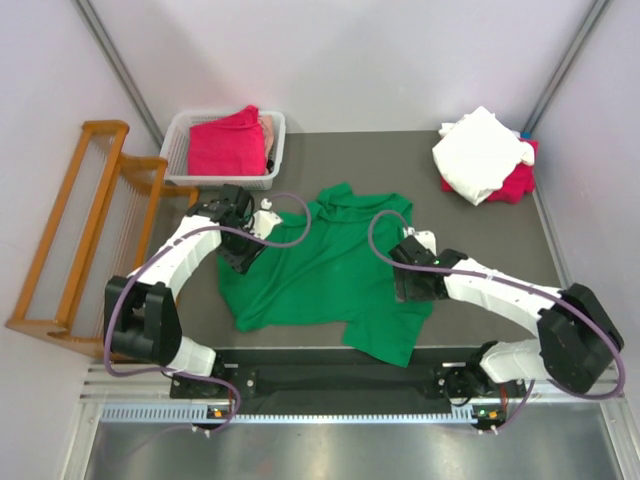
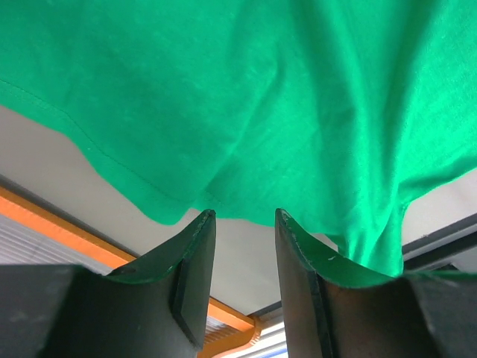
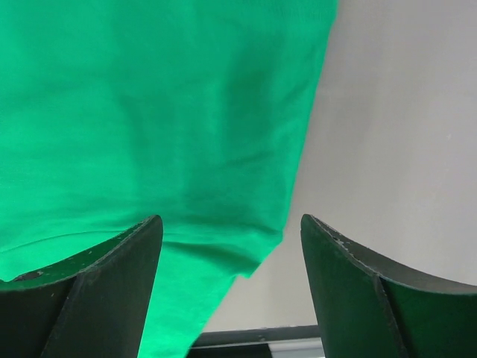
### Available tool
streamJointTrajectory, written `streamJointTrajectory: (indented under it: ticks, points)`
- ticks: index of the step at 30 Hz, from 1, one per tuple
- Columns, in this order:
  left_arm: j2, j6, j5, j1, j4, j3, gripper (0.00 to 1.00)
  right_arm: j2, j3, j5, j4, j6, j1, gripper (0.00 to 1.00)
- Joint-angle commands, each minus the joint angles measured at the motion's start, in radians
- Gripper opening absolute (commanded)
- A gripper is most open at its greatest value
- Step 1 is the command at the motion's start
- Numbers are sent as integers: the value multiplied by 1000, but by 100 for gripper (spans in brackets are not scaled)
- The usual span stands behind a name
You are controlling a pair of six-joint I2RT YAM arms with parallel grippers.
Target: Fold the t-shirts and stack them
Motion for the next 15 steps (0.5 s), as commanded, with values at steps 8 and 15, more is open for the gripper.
streamJointTrajectory:
  ticks: [8,15]
  points:
    - [-77,7,28,2,-3,20,43,55,-20,-57,41,58,5,59]
    - [-106,24,-7,2,-15,15,43,58,-33,-94,27,109,5,27]
